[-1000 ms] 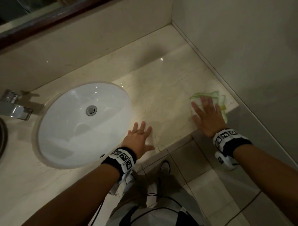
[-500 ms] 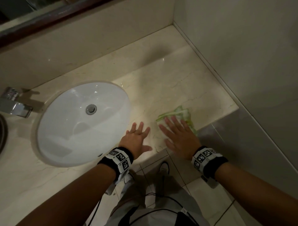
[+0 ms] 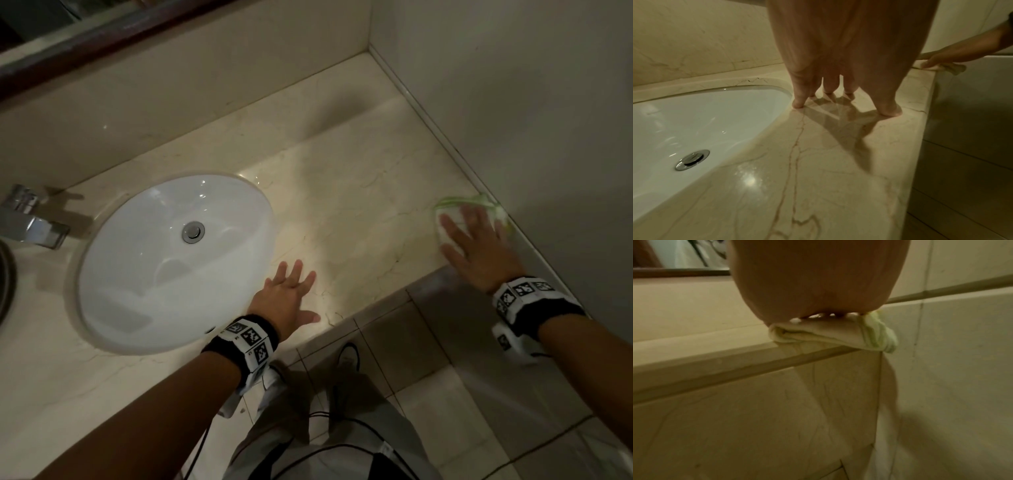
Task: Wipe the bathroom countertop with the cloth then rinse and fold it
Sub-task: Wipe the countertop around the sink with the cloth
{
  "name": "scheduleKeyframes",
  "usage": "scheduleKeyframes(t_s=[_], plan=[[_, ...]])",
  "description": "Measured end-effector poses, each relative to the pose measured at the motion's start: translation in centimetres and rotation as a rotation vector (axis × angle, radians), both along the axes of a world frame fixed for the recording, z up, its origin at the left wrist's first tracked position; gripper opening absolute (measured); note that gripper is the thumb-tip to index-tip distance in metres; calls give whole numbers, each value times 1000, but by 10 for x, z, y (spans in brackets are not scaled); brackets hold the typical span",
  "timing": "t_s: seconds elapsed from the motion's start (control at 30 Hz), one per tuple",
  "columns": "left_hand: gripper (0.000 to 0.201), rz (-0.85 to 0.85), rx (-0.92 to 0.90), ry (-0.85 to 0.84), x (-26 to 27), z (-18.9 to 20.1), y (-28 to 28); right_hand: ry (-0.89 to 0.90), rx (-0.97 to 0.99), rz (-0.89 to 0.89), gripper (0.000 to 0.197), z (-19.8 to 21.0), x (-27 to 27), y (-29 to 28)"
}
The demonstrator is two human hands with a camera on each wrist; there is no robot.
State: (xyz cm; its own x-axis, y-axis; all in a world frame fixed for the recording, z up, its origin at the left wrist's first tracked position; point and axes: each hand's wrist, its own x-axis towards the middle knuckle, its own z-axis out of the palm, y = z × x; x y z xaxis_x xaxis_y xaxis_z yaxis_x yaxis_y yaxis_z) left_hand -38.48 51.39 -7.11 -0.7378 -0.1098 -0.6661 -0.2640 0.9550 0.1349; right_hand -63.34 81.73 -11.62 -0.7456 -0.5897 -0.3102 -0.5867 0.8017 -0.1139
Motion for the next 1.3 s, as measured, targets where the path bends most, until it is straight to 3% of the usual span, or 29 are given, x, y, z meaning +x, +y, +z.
scheduleKeyframes(t_s=[0.17,0.47,0.7,0.83,1.03,1.3], plan=[[86,-6,-5,9,1,-2,0,40,-8,-51,72,-3,27,-29],[86,-1,-2,5,2,-1,0,82,-181,366,60,-10,134,-106],[86,-7,-16,-1,1,-1,0,76,-190,505,60,-15,99,-82],[85,0,-12,-4,1,0,0,75,-131,421,60,-12,62,-61],[85,-3,-17,4,2,-4,0,47,-8,106,76,-7,4,-30],[87,6,-26,25,4,-7,0,35,-14,-48,72,-5,22,-72]])
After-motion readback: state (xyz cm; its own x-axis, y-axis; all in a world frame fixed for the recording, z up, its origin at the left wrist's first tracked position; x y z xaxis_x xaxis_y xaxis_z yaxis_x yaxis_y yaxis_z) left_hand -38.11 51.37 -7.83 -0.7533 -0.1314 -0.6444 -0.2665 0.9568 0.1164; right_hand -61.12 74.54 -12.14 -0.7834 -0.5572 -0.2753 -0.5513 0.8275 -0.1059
